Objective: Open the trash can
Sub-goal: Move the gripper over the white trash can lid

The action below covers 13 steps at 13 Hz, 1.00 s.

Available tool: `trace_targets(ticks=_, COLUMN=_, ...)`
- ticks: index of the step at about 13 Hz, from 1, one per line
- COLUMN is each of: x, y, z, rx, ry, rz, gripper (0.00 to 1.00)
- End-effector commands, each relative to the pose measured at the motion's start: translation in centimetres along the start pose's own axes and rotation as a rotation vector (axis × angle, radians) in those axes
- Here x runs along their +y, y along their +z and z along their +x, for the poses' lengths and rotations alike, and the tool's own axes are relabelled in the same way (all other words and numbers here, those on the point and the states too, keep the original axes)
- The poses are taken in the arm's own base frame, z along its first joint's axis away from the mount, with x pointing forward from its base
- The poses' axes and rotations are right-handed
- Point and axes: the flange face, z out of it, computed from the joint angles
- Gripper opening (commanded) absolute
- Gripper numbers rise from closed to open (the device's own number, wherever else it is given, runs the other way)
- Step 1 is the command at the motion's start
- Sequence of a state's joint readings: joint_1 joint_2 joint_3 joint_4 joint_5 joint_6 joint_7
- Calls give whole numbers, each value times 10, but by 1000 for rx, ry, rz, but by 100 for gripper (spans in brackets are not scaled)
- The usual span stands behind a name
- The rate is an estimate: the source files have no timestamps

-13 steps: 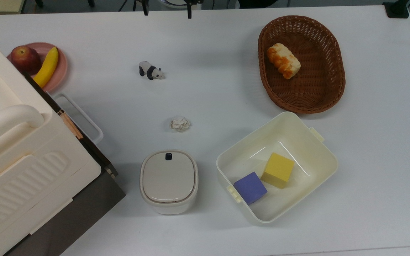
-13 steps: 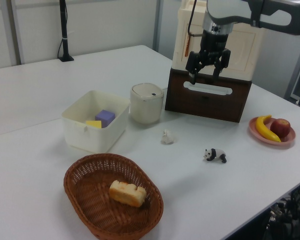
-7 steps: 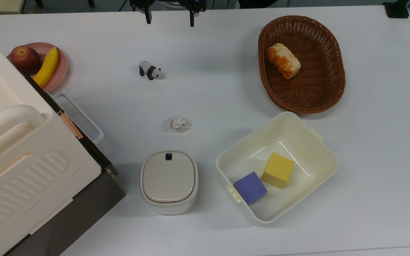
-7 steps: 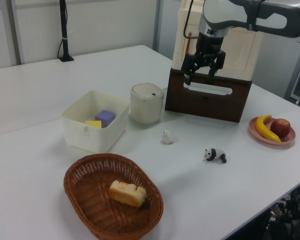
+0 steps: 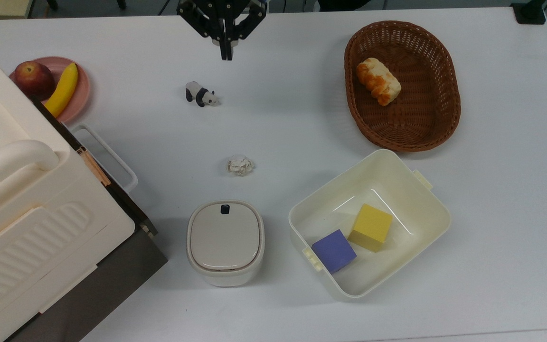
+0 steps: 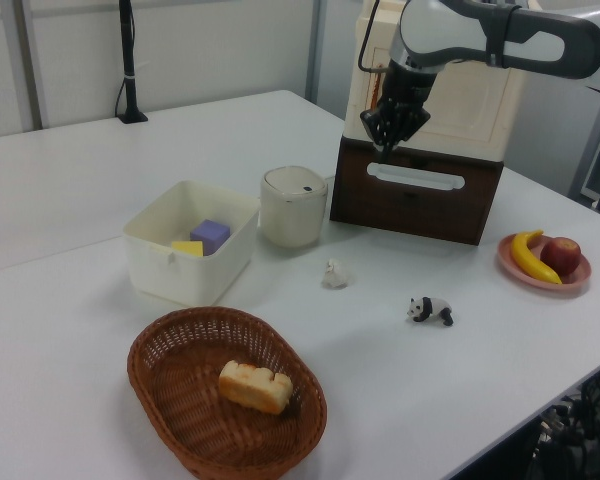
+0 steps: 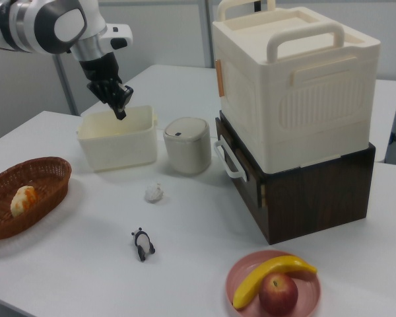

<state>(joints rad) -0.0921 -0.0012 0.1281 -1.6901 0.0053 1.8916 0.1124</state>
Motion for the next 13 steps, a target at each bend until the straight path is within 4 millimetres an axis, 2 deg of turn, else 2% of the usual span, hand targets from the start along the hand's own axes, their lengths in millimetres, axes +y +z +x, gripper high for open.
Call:
trace_targets(ticks=1, x=-1, y=14, z=26, rx=86, ry=17, rz=30, gripper=0)
trace_targets(ticks=6, x=2, y=52, z=77, rx=212, ry=22, rz=50, gripper=0)
trace_targets(ticks=7, x=4, y=51, z=82, rx=221, ry=27, rz=54, gripper=0)
trace_targets(ticks=9, x=8, y=64, z=87, rx=217, ry=25, rz=50, gripper=0)
trace_targets(ticks=10, x=10, y=67, z=97, rx=252, ry=26, rz=53, gripper=0)
trace_targets(ticks=13, x=11, y=78, z=104, rx=263, ry=27, rz=55, gripper=0)
